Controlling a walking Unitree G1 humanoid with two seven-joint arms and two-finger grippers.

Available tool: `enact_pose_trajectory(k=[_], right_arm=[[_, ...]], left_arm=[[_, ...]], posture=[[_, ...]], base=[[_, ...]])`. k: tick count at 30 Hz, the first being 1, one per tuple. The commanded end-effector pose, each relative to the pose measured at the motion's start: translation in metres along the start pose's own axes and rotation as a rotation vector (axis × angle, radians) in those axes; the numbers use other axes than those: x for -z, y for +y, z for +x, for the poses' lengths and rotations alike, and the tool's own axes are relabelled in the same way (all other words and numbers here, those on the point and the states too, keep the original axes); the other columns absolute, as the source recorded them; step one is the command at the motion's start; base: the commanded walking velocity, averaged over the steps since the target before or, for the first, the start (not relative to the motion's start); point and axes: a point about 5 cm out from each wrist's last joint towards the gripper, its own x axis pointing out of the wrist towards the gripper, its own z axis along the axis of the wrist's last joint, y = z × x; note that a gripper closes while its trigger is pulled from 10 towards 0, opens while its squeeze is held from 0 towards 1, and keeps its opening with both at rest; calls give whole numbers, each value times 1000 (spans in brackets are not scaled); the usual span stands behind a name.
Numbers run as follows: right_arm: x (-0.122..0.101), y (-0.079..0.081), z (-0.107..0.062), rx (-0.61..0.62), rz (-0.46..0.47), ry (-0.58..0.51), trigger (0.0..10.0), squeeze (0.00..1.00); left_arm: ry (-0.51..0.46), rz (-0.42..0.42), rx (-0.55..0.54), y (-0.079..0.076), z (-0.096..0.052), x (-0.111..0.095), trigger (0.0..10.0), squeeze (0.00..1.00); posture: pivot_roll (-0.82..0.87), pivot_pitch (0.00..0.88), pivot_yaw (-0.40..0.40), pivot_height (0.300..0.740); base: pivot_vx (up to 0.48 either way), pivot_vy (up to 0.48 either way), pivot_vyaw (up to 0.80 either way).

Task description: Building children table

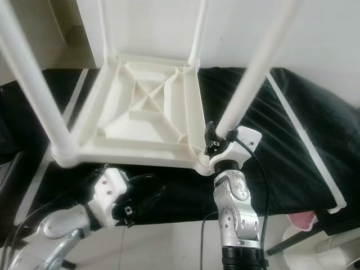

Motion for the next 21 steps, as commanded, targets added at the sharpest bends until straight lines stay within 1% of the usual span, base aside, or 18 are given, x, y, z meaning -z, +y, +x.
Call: enact_pose_trajectory(k=[1,2,3,4,5,6,7,8,9,10,11,13,14,15,17,18,20,21], right_arm=[[43,0,-11,77,447,180,10000,0],[43,0,-11,77,447,180,10000,0],[52,-2,-13,114,705,231,10000,0],[52,-2,-13,114,705,231,10000,0],[58,-4,-15,133,849,256,10000,0],[62,-6,-17,136,922,269,10000,0],[68,-8,-20,135,932,294,10000,0],[73,-8,-23,123,911,315,10000,0],[73,-8,-23,123,911,315,10000,0],[76,-9,-24,112,883,329,10000,0],[79,-6,-27,92,905,346,10000,0],[79,-6,-27,92,905,346,10000,0],[79,-3,-28,72,914,347,10000,0],[78,1,-28,37,931,349,10000,0],[73,2,-28,9,960,321,10000,0],[71,-1,-28,9,983,318,10000,1000],[68,-7,-30,19,1016,316,10000,1000],[68,-7,-30,19,1016,316,10000,1000]], left_arm=[[16,-11,-10,-1,-1,2,10000,0],[16,-11,-10,-1,-1,2,10000,0],[18,-11,-8,-1,-1,2,10000,0],[18,-11,-8,-1,-1,2,10000,0],[19,-11,-7,-1,-1,2,10000,0],[20,-10,-7,-1,-1,2,10000,0],[20,-9,-7,-1,-1,2,10000,0],[21,-9,-8,0,-1,2,10000,0],[21,-9,-8,0,-1,2,10000,0],[20,-9,-9,0,0,2,10000,0],[21,-9,-9,-1,0,2,10000,0],[21,-9,-9,-1,0,2,10000,0],[21,-9,-9,-1,0,2,10000,0],[22,-10,-9,-1,0,2,10000,0],[24,-12,-11,-2,0,3,10000,0],[24,-13,-11,-2,0,3,10000,0],[24,-13,-11,-2,-1,3,10000,0],[24,-13,-11,-2,-1,3,10000,0]], posture=[[-61,138,24,740],[-61,138,24,740],[-62,138,25,740],[-62,138,25,740],[-59,135,24,740],[-59,135,24,740],[-58,139,26,740],[-58,139,26,740],[-58,139,26,740],[-57,137,26,740],[-53,136,24,740],[-53,136,24,740],[-54,135,24,740],[-54,134,24,740],[-54,133,24,740],[-54,134,22,740],[-53,136,22,740],[-53,136,22,740]], base=[[0,0,0],[0,0,0],[0,0,0],[0,0,0],[0,0,0],[0,0,0],[0,0,0],[0,0,0],[0,0,0],[0,0,0],[0,0,0],[0,0,0],[0,0,0],[0,0,0],[0,0,0],[0,0,0],[0,0,0],[0,0,0]])
